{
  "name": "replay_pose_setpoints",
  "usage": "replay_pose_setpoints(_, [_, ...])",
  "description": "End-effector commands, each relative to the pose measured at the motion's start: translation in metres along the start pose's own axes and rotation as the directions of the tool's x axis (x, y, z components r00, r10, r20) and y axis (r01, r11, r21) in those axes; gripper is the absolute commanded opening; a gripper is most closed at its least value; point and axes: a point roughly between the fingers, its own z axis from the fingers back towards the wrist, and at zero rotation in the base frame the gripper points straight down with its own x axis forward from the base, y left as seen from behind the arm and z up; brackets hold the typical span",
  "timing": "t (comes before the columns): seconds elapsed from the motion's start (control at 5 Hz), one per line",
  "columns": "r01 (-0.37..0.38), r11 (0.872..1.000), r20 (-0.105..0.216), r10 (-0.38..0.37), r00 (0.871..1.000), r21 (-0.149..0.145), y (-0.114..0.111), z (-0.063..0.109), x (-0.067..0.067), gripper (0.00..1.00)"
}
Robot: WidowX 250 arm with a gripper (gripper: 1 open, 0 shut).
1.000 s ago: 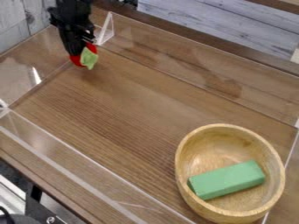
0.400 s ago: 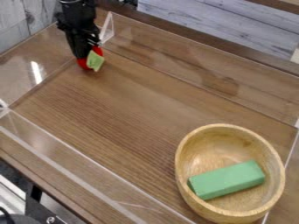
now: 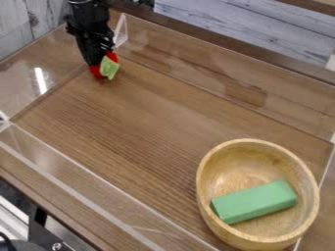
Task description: Move the red object to the left side of the table
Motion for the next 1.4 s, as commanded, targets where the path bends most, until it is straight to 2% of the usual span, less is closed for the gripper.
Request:
replay_pose_setpoints(0.0, [-0.006,1.0,0.049,0.005,0.999,0.021,0.005,0.016,0.01,0.0])
replay_pose_setpoints(0.4, [-0.026,1.0,0.05,0.026,0.998,-0.005,0.007,0.012,0.012,0.0])
replay_pose_setpoints(0.6, [-0.032,0.999,0.044,0.033,0.999,-0.02,0.005,0.014,0.013,1.0])
replay_pose_setpoints(0.8, [-0.042,0.998,0.039,0.043,0.998,-0.037,0.003,0.017,0.015,1.0])
replay_pose_setpoints(1.2, [-0.057,0.996,0.081,0.062,0.995,-0.064,-0.011,0.037,0.021,1.0])
